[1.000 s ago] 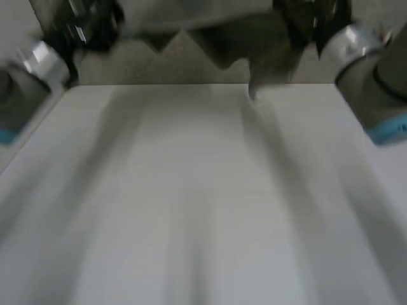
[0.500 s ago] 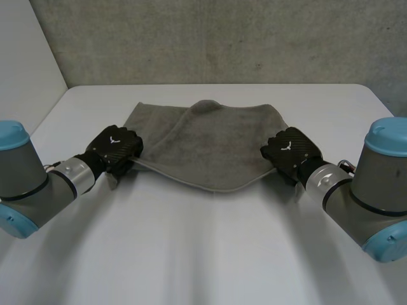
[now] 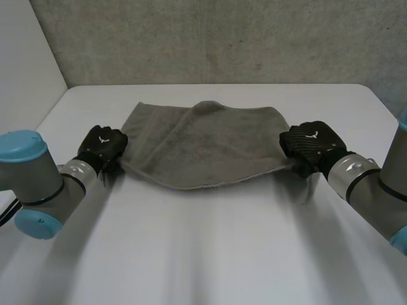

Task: Fold the towel.

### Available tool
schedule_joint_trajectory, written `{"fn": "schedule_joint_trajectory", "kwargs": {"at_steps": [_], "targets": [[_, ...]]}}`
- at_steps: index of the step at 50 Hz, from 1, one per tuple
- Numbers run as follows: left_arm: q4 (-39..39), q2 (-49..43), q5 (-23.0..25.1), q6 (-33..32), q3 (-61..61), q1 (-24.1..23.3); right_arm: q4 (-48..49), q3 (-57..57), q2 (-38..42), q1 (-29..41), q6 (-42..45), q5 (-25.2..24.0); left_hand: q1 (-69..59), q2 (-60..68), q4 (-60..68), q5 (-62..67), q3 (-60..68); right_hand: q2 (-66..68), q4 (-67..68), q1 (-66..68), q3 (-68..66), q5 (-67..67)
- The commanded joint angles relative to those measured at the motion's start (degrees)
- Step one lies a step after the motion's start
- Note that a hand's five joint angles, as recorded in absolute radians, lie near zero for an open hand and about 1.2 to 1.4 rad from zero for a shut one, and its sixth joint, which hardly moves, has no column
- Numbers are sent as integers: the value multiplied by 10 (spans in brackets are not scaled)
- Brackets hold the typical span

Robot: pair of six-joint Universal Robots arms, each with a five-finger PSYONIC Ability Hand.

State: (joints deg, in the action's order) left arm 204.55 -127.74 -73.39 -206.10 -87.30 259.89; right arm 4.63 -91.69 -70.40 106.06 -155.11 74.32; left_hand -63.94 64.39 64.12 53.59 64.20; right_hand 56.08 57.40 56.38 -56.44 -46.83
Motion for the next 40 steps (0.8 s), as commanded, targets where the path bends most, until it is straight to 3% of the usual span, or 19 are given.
{"fn": "schedule_joint_trajectory", "kwargs": {"at_steps": [1,6,12,31,37,40], "targets": [[-5,39,-3,5,-11,3,3,-7,18,-14,-17,1,-161,156,159,164,158,-167,-180,-170,171,175],[-6,74,0,6,-37,8,7,2,88,-15,-71,7,-161,156,159,164,158,-194,-207,-197,198,202],[-6,92,1,9,-61,7,11,7,120,-15,-74,21,-161,156,159,164,158,-194,-207,-197,198,202],[-25,93,0,10,-16,1,7,-53,53,-30,-73,23,-161,156,159,164,158,-300,-313,-303,304,308],[-83,73,0,47,56,0,10,-59,54,-29,-73,23,-161,156,159,164,158,-300,-313,-303,304,308],[-135,48,1,96,114,1,16,-53,66,-26,-74,23,-161,156,159,164,158,-299,-312,-302,302,306]]}}
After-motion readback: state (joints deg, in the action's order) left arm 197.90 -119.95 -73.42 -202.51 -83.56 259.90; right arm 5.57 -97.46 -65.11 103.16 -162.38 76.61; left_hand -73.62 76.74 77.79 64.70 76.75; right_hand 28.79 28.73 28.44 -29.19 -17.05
